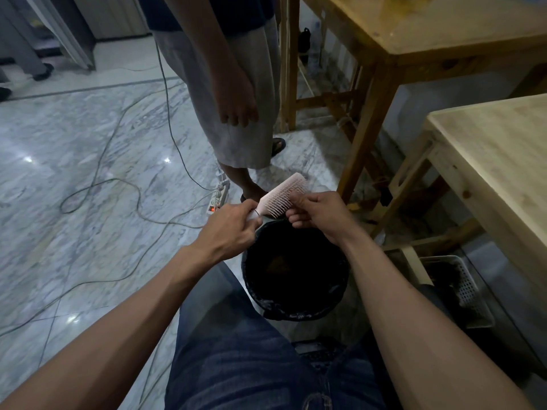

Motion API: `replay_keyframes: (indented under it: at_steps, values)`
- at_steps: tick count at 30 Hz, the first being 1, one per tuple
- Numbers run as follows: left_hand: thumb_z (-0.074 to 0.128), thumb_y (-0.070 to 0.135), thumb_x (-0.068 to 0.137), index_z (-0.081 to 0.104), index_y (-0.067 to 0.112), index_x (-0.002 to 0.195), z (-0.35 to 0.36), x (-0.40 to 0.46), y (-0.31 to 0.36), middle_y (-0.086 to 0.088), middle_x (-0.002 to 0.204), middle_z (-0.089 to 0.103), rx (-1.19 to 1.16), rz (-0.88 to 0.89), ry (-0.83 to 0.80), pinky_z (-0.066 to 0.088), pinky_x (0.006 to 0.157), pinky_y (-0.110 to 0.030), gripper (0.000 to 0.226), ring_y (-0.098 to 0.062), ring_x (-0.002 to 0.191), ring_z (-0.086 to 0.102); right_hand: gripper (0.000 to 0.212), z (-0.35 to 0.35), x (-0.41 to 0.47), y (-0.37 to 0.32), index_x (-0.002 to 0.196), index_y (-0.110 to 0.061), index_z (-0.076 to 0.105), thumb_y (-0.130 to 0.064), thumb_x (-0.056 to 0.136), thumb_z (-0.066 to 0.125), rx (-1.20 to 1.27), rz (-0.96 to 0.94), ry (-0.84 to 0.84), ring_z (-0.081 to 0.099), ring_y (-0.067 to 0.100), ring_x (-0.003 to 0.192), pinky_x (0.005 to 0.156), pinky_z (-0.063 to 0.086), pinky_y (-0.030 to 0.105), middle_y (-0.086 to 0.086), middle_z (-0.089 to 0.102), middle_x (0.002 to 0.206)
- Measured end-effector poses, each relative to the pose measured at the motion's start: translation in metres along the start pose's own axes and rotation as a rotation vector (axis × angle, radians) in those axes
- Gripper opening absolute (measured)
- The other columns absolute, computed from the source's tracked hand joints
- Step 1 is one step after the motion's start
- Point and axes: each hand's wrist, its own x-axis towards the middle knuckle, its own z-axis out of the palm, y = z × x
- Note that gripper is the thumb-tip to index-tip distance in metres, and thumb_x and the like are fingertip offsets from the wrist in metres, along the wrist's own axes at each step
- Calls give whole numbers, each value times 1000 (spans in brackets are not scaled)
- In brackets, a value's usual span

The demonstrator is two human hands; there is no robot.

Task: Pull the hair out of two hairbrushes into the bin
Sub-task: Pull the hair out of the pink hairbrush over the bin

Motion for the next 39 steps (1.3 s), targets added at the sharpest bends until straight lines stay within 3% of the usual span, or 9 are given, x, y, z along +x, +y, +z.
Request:
replay_keyframes:
  at_steps: [11,14,18,23,26,29,35,37,39]
  values:
    - [51,23,93,56,12,105,-11,10,7,-10,91,66,208,-61,223,39,58,-39,17,-37,77,59,23,-1,-17,24,78,-10,74,-17,98,68,-358,84,207,56,8,52,53,50,19,3,66,65]
    - [51,22,92,57,14,105,-14,12,6,-7,88,65,226,-21,273,37,55,-36,16,-33,70,57,15,0,-16,25,104,-5,74,-7,101,60,-418,200,109,69,19,83,77,64,33,16,73,102]
    - [53,22,91,59,17,106,-14,11,4,-5,87,65,228,16,273,41,53,-36,17,-31,67,56,69,-3,-10,8,157,-27,38,-3,93,44,-754,403,-173,62,34,118,85,63,46,5,39,160]
    - [54,23,92,61,16,108,-8,8,4,-6,90,67,188,3,251,43,55,-38,19,-33,71,58,44,-10,-3,-11,133,-1,62,10,90,67,-496,216,135,72,26,79,57,64,31,19,64,126]
    - [56,22,90,61,16,104,-4,7,7,-6,86,66,158,-12,222,45,55,-38,17,-31,68,56,19,-15,4,-11,101,-11,75,-23,87,80,-540,122,219,75,21,74,71,65,39,11,79,98]
    - [57,21,88,62,14,101,-1,8,9,-7,84,66,130,-19,194,46,55,-39,16,-29,68,55,41,-13,3,-19,120,-17,73,-46,90,70,-724,114,139,69,18,107,102,53,38,0,75,115]
    - [56,22,87,63,15,105,3,8,12,-8,87,67,137,-10,146,44,58,-38,21,-33,75,60,36,-12,-8,-12,116,-4,63,-31,93,66,-1195,459,-116,68,28,100,85,54,33,15,71,119]
    - [57,22,86,64,16,106,4,5,13,-7,88,69,122,18,129,43,59,-37,23,-33,78,61,75,-13,-5,-1,145,-7,44,-38,86,78,-1074,338,-51,58,32,126,100,51,40,16,54,145]
    - [56,24,85,64,16,106,6,3,16,-5,88,70,104,67,114,47,60,-39,24,-33,78,62,84,-13,1,11,151,-13,36,-25,82,84,-508,173,16,68,27,111,88,59,41,12,56,144]
